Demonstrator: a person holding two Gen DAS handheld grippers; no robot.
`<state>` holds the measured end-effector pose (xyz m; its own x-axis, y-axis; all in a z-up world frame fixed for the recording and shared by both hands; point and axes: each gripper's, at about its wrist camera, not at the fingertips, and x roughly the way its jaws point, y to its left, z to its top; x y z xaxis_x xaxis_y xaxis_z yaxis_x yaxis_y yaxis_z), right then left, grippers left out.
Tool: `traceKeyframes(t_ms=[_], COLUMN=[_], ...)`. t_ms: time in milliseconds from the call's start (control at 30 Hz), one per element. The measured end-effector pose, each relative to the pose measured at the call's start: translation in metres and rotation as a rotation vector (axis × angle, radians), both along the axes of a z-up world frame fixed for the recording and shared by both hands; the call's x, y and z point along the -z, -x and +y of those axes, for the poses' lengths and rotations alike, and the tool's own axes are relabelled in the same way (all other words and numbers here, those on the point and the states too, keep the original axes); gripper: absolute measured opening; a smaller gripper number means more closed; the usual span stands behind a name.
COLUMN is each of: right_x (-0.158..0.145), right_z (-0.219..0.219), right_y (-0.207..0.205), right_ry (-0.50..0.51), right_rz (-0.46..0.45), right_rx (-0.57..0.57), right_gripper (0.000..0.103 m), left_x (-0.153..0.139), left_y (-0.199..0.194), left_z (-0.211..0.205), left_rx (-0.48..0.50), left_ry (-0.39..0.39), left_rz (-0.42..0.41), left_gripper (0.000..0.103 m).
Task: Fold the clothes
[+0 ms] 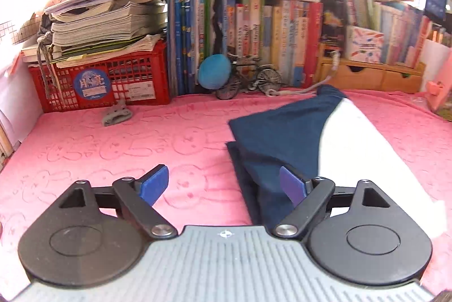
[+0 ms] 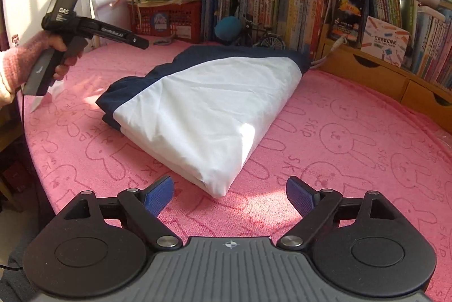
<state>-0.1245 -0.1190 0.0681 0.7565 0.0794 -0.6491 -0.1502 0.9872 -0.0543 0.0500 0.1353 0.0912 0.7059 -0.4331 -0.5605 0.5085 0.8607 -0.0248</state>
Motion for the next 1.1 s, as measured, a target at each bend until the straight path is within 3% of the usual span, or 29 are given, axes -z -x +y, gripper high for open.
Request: traceKeyframes(t_ms=[100, 200, 300, 533, 733, 967, 1100], right_x=[-0.003, 0.003, 0.017, 0.039, 0.044, 0.047, 0.05], right_z=[0.009, 0.018, 0.029, 0.038, 0.033, 0.03, 0.033], right_y=[-0.001, -0.005, -0.009, -0.01, -0.009, -0.017, -0.019], right_ry=[0.051, 0.049, 0.018, 0.023, 0.01, -0.005, 0.01], right_rz=[-0.042, -0.048, -0.014, -0.021, -0.057, -0.045, -0.029], right_rx=[-0.002, -0.026, -0.053, -0.03, 0.019, 0.035, 0.013], right_gripper=[0.096, 0.098, 0.098, 0.098, 0.103, 0.103, 0.103], left_x=[0.01, 0.025, 0.038, 0.056, 0.068, 0.072, 0.075], left_y=[0.041, 0.066, 0.074, 0.067, 0.07, 0.073, 0.071], left_z=[-0.01, -0.023, -0.035, -0.031, -0.033, -0.041, -0.039], left_rx=[0.029, 0.042, 0.009, -0.057, -0.064, -0.054, -0.061], left_ry=[0.037, 0.005, -0.061, -0.027, -0.063, -0.134, -0.114], left_rz=[0.025, 0.064, 0.117, 0.223, 0.248, 0.196, 0.174], left_gripper=[0.097, 0.103, 0.103, 0.103, 0.103, 0.103, 0.103])
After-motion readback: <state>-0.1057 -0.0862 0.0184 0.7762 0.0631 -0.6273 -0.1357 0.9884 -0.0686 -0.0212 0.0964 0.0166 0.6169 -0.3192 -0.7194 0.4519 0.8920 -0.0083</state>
